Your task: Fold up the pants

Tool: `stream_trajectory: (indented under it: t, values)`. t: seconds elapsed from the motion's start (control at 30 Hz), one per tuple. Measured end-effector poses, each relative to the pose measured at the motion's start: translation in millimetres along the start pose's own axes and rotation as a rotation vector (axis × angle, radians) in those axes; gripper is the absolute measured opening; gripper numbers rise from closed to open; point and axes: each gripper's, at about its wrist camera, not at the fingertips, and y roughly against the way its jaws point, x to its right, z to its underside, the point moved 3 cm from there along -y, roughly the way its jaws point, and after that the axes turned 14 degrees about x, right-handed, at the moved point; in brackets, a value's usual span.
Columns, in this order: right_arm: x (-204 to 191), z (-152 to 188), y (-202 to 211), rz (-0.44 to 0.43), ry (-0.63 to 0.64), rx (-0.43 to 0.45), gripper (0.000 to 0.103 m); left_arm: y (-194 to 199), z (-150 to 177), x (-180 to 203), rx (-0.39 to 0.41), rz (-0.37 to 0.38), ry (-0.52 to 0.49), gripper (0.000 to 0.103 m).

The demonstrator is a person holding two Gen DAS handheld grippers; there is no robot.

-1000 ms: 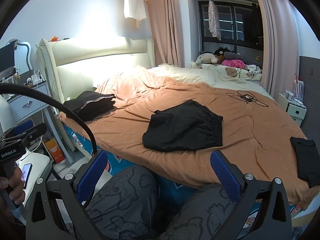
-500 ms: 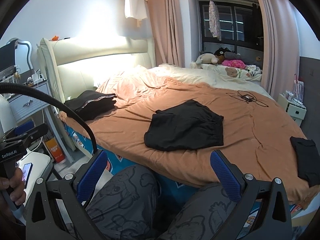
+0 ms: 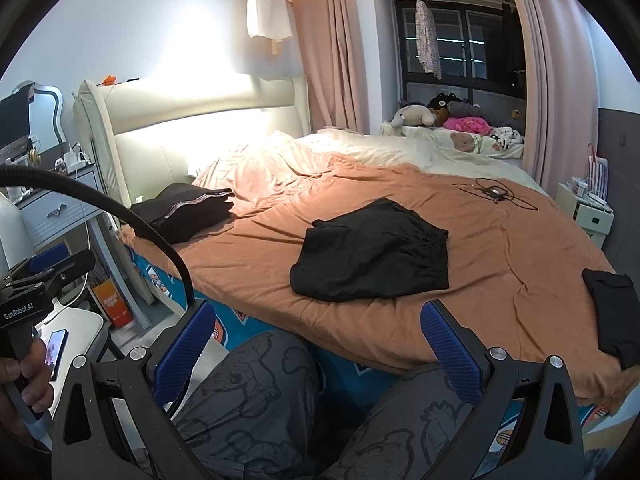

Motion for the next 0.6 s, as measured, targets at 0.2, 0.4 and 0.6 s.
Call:
stream_trajectory:
  t: [0.2, 0.4, 0.6]
  values:
    - [1.0, -0.5, -0.3, 0.001, -0.006, 0.004, 0.103, -0.1, -1.1, -1.1, -0.001, 0.0, -0.001, 0.103]
    - [1.1, -1.3, -0.7, 0.003, -0.01, 0.005, 0.103, 0.4, -1.3, -0.6, 0.004, 0.003, -0.001, 0.103]
    - [1.9, -4.4, -1.1, 0.001, -0.008, 0.017, 0.103, -2.5, -4.1, 1.0, 0.008, 0.015, -0.017, 0.103]
